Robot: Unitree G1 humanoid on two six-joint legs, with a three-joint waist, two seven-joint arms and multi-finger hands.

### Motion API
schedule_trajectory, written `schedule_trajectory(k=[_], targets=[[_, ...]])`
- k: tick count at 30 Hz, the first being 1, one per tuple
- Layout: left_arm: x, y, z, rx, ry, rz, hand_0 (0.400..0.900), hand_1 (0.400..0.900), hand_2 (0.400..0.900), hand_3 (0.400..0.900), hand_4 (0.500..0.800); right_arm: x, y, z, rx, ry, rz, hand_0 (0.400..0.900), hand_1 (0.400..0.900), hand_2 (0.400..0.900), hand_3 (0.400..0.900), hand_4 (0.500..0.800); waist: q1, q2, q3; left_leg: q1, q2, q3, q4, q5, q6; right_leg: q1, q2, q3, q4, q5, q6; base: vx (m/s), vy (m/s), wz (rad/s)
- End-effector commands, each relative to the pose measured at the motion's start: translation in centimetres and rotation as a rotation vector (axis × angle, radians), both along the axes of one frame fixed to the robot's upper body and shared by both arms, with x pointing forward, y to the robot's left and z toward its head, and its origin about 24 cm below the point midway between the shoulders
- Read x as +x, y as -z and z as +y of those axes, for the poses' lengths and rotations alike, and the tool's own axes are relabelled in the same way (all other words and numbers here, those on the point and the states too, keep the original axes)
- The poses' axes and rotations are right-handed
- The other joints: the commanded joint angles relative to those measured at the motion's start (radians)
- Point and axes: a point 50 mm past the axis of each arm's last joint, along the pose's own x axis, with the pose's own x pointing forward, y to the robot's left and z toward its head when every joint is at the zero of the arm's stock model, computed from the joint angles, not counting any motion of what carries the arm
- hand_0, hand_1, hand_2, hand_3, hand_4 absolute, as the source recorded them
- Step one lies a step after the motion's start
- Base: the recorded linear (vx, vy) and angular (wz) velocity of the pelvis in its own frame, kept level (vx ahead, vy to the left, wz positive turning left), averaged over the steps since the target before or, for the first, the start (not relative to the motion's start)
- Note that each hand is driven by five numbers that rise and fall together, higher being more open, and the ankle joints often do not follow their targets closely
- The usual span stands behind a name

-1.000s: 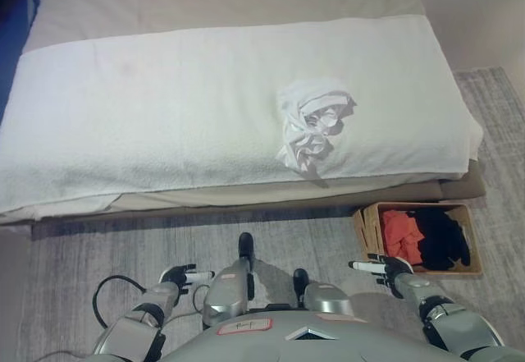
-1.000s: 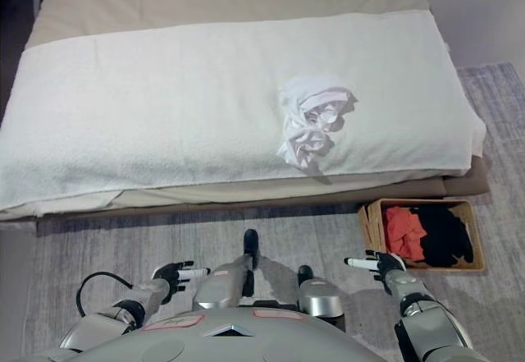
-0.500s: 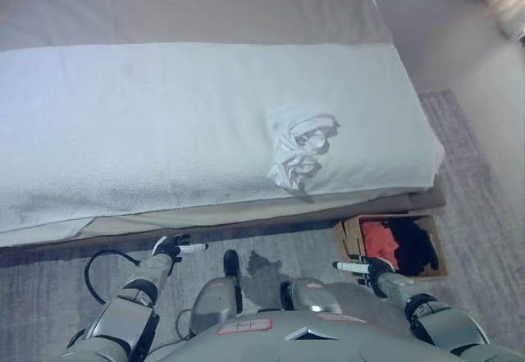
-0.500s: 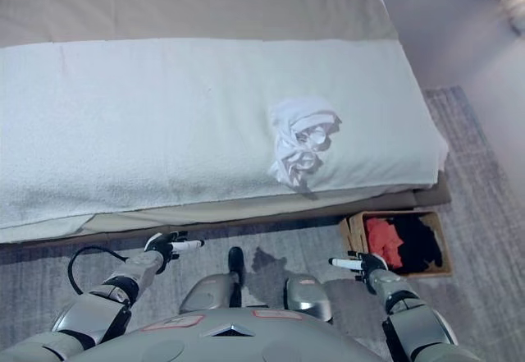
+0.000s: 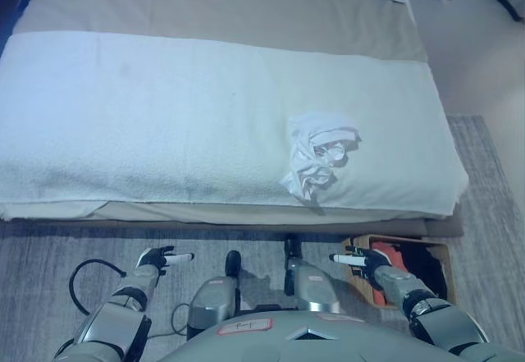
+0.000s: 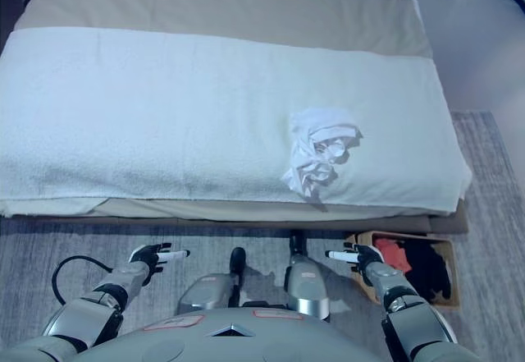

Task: Put the clothes on the bed into the basket.

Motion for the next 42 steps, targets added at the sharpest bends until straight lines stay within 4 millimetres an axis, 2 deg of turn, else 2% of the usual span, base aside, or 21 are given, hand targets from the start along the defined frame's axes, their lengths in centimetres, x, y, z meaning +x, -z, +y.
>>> schedule_trajectory(k=[1,5,7,9,12,13,15,18,21,24,29,35,42], targets=[[0.6,-0.3,0.4,-0.003,-0.035,-0.033,0.900,0.900,0.900,0.900,0.800,3.2,-3.2,-4.4,-0.150,0.006,-0.134,0.900,0.900,0.900,0.900,0.800,0.010,0.025,-0.043,-0.026,0.036,0.005,0.098,-0.135,-0.090,-0.022,0.001,0.018,0.055,0.059,0.005,0.25,-0.260,0.40],[-0.1,0.4,-0.9,-0.033,0.004,0.001,0.900,0.900,0.900,0.900,0.800,3.7,-4.5,-6.6,-0.221,0.002,-0.162,0.900,0.900,0.900,0.900,0.800,-0.015,0.066,-0.080,-0.015,0.093,-0.018,0.065,-0.116,-0.124,0.006,0.026,-0.017,0.059,0.010,-0.023,0.20,-0.246,0.44],[0.1,0.5,-1.3,-0.041,0.022,0.000,0.900,0.900,0.900,0.900,0.800,5.1,-6.2,-8.0,-0.277,-0.008,-0.215,0.900,0.900,0.900,0.900,0.800,-0.025,0.082,-0.087,-0.022,0.117,-0.017,0.059,-0.103,-0.141,0.014,0.035,-0.033,0.058,-0.011,-0.035,0.11,-0.214,0.39],[0.6,0.4,-1.8,-0.051,0.050,-0.011,0.900,0.900,0.900,0.900,0.800,7.2,-9.1,-10.0,-0.358,-0.021,-0.293,0.900,0.900,0.900,0.900,0.800,-0.032,0.096,-0.091,-0.024,0.129,-0.011,0.050,-0.095,-0.150,0.022,0.040,-0.046,0.050,-0.016,-0.038,0.09,-0.137,0.20],[0.6,0.6,-2.4,-0.057,0.080,-0.003,0.900,0.900,0.900,0.900,0.800,10.9,-13.7,-11.7,-0.467,-0.061,-0.408,0.900,0.900,0.900,0.900,0.800,-0.030,0.112,-0.090,-0.020,0.139,0.010,0.038,-0.089,-0.154,0.033,0.043,-0.057,0.035,-0.013,-0.037,0.09,-0.072,-0.04],[0.4,0.7,-2.5,-0.060,0.083,0.001,0.900,0.900,0.900,0.900,0.800,11.9,-14.8,-11.8,-0.490,-0.073,-0.437,0.900,0.900,0.900,0.900,0.800,-0.028,0.115,-0.089,-0.017,0.140,0.014,0.034,-0.088,-0.153,0.034,0.044,-0.056,0.031,-0.012,-0.035,0.06,-0.051,-0.20],[-0.1,1.0,-2.9,-0.068,0.092,0.018,0.900,0.900,0.900,0.900,0.800,15.3,-18.1,-11.1,-0.545,-0.144,-0.532,0.900,0.900,0.900,0.900,0.800,-0.018,0.123,-0.083,-0.013,0.144,0.030,0.022,-0.085,-0.151,0.029,0.044,-0.050,0.022,-0.004,-0.032,0.05,-0.029,-0.23],[-0.8,1.5,-3.7,-0.086,0.105,0.038,0.900,0.900,0.900,0.900,0.800,18.6,-22.0,-9.9,-0.611,-0.193,-0.642,0.900,0.900,0.900,0.900,0.800,-0.003,0.131,-0.061,-0.024,0.141,0.041,0.015,-0.079,-0.149,0.013,0.039,-0.044,0.018,0.005,-0.028,-0.01,0.000,-0.14],[-1.1,1.6,-4.0,-0.093,0.112,0.043,0.900,0.900,0.900,0.900,0.800,20.9,-26.4,-9.9,-0.678,-0.179,-0.719,0.900,0.900,0.900,0.900,0.800,0.014,0.141,-0.037,-0.045,0.134,0.042,0.008,-0.068,-0.147,-0.011,0.032,-0.044,0.016,0.012,-0.027,-0.04,0.019,0.00],[-1.3,1.7,-4.3,-0.104,0.117,0.038,0.900,0.900,0.900,0.900,0.800,22.4,-29.6,-9.3,-0.727,-0.183,-0.776,0.900,0.900,0.900,0.900,0.800,0.031,0.154,-0.007,-0.070,0.127,0.036,0.004,-0.054,-0.148,-0.031,0.024,-0.046,0.014,0.019,-0.025,-0.05,0.016,0.10],[-1.3,1.7,-4.4,-0.112,0.123,0.026,0.900,0.900,0.900,0.900,0.800,23.8,-32.4,-8.1,-0.784,-0.207,-0.812,0.900,0.900,0.900,0.900,0.800,0.063,0.170,0.036,-0.106,0.118,0.016,-0.002,-0.034,-0.150,-0.050,0.014,-0.061,0.016,0.023,-0.027,-0.04,-0.005,0.19],[-1.0,1.6,-4.8,-0.125,0.149,0.003,0.900,0.900,0.900,0.900,0.800,24.8,-33.8,-6.9,-0.841,-0.262,-0.827,0.900,0.900,0.900,0.900,0.800,0.097,0.196,0.086,-0.154,0.103,-0.013,0.000,-0.013,-0.152,-0.078,0.000,-0.087,0.020,0.029,-0.026,-0.03,-0.007,0.25],[-2.0,1.9,-5.4,-0.144,0.210,0.022,0.900,0.900,0.900,0.900,0.800,24.3,-34.4,-7.9,-0.872,-0.225,-0.814,0.900,0.900,0.900,0.900,0.800,0.141,0.252,0.127,-0.208,0.085,-0.053,-0.013,0.020,-0.156,-0.107,-0.018,-0.117,0.025,0.028,-0.024,0.00,-0.008,0.27]])
